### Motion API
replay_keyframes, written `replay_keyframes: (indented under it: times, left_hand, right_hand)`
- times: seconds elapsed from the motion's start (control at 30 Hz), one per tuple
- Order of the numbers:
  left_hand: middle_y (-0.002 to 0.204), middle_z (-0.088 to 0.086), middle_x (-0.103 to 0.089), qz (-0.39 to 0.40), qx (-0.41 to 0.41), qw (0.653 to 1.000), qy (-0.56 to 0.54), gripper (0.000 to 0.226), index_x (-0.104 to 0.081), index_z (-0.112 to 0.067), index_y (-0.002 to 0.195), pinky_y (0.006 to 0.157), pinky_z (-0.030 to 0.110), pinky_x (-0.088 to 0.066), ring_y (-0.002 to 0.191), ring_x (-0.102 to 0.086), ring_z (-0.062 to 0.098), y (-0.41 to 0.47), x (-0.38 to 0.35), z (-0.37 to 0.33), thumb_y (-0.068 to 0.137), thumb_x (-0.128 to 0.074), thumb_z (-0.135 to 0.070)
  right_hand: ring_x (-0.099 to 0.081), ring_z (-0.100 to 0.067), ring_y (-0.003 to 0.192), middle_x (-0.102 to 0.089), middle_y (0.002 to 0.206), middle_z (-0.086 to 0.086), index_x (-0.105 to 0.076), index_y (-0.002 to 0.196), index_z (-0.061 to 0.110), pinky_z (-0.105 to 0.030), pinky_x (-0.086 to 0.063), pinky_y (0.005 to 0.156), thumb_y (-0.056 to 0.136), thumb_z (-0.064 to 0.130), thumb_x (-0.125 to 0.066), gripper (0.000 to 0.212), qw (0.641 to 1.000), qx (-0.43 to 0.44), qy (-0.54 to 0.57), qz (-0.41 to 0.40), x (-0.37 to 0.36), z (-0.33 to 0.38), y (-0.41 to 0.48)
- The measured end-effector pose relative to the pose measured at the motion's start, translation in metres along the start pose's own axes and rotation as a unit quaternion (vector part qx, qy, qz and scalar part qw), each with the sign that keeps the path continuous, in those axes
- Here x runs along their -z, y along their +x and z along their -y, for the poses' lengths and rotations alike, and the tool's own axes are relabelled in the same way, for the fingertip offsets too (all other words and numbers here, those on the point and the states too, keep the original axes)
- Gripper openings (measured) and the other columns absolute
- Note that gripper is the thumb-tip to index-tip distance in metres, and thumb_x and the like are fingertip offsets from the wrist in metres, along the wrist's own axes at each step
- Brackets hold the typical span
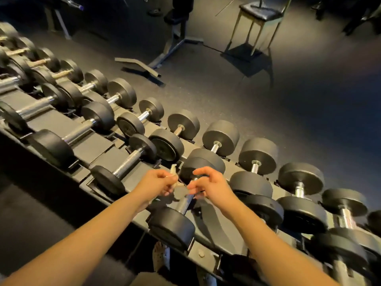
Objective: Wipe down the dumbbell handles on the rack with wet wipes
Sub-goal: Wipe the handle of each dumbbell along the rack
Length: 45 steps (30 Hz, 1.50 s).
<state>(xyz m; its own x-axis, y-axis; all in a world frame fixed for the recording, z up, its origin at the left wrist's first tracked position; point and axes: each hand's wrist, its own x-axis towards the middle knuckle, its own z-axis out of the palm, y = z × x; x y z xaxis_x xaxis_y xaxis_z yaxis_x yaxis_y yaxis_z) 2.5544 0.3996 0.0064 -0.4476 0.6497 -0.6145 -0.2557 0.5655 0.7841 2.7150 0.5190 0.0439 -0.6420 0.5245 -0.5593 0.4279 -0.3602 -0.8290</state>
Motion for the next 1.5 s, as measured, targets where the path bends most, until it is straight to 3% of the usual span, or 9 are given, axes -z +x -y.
replay_keyframes:
  times: [0.1,0.2,0.33,0.47,0.67,0.93,1.07,1.37,1.5]
  left_hand:
    - [0.091,0.015,-0.074,0.092,0.058,0.994,-0.029,0.023,-0.075,0.001,0.106,0.072,0.028,-0.054,0.08,-0.067,0.019,0.023,0.007,0.004,0.09,-0.077,-0.014]
    - [0.092,0.017,-0.073,0.122,0.055,0.991,0.017,0.012,-0.076,-0.003,0.098,0.069,0.026,-0.054,0.081,-0.066,0.021,0.043,-0.005,0.014,0.087,-0.079,-0.008]
    - [0.086,0.013,-0.072,0.088,-0.019,0.989,0.12,0.012,-0.073,-0.009,0.098,0.066,0.028,-0.052,0.074,-0.064,0.017,0.061,-0.019,0.026,0.088,-0.079,-0.011]
    - [0.073,0.0,-0.069,0.186,-0.034,0.966,0.174,0.01,-0.068,-0.009,0.084,0.06,0.021,-0.048,0.063,-0.063,0.008,0.059,-0.004,0.034,0.092,-0.073,-0.01]
    - [0.075,-0.008,-0.07,0.35,0.035,0.908,0.226,0.016,-0.071,-0.023,0.082,0.081,0.031,-0.052,0.077,-0.064,0.008,0.051,0.019,0.033,0.081,-0.086,-0.027]
    - [0.063,0.003,-0.064,0.125,-0.03,0.989,0.072,0.022,-0.066,-0.011,0.078,0.059,0.03,-0.05,0.059,-0.059,0.016,0.052,-0.013,0.035,0.088,-0.081,-0.024]
    - [0.077,-0.001,-0.075,0.017,0.045,0.997,-0.052,0.029,-0.076,-0.019,0.076,0.081,0.047,-0.062,0.083,-0.071,0.023,0.061,-0.037,0.025,0.068,-0.084,-0.045]
    - [0.078,-0.006,-0.074,0.083,-0.075,0.99,0.084,0.004,-0.08,-0.024,0.087,0.064,0.02,-0.05,0.078,-0.068,0.01,0.054,-0.031,0.034,0.088,-0.08,-0.028]
    - [0.093,0.012,-0.077,0.132,0.093,0.985,-0.059,0.023,-0.076,-0.011,0.1,0.075,0.034,-0.056,0.087,-0.072,0.023,0.064,-0.045,0.028,0.095,-0.073,-0.033]
  right_hand:
    - [-0.064,-0.021,0.073,-0.073,0.091,-0.02,-0.056,0.117,0.008,-0.03,-0.052,0.063,0.096,-0.005,-0.041,0.029,0.99,0.016,-0.082,-0.113,0.017,0.002,0.015]
    - [-0.063,-0.026,0.102,-0.065,0.118,-0.011,-0.052,0.133,0.015,-0.041,-0.055,0.086,0.098,0.012,-0.051,0.035,0.936,0.052,-0.291,-0.191,0.024,0.001,0.042]
    - [-0.034,-0.037,0.143,-0.03,0.16,-0.015,-0.018,0.16,0.018,-0.054,-0.036,0.114,0.096,0.054,-0.055,0.082,0.862,0.014,-0.494,-0.113,0.003,0.002,0.079]
    - [-0.029,-0.041,0.141,-0.029,0.156,-0.017,-0.019,0.158,0.022,-0.055,-0.032,0.114,0.093,0.062,-0.051,0.083,0.811,-0.024,-0.578,-0.086,-0.018,-0.009,0.093]
    - [-0.031,-0.038,0.137,-0.033,0.152,-0.014,-0.019,0.16,0.025,-0.052,-0.032,0.111,0.102,0.049,-0.04,0.066,0.845,-0.021,-0.531,-0.062,-0.007,-0.008,0.096]
    - [-0.033,-0.029,0.137,-0.038,0.154,-0.002,-0.037,0.155,0.03,-0.043,-0.026,0.106,0.109,0.043,-0.029,0.049,0.913,-0.008,-0.399,-0.091,-0.003,-0.009,0.095]
    - [-0.036,-0.026,0.134,-0.04,0.151,-0.002,-0.039,0.154,0.029,-0.039,-0.028,0.101,0.109,0.04,-0.03,0.047,0.911,-0.001,-0.4,-0.101,-0.003,-0.013,0.097]
    - [-0.035,-0.024,0.136,-0.042,0.15,0.002,-0.042,0.15,0.03,-0.043,-0.028,0.108,0.109,0.037,-0.032,0.043,0.91,0.018,-0.396,-0.118,-0.003,-0.02,0.099]
    - [-0.035,-0.024,0.136,-0.042,0.149,0.002,-0.043,0.149,0.03,-0.044,-0.028,0.109,0.109,0.035,-0.032,0.042,0.909,0.021,-0.399,-0.116,-0.001,-0.02,0.1]
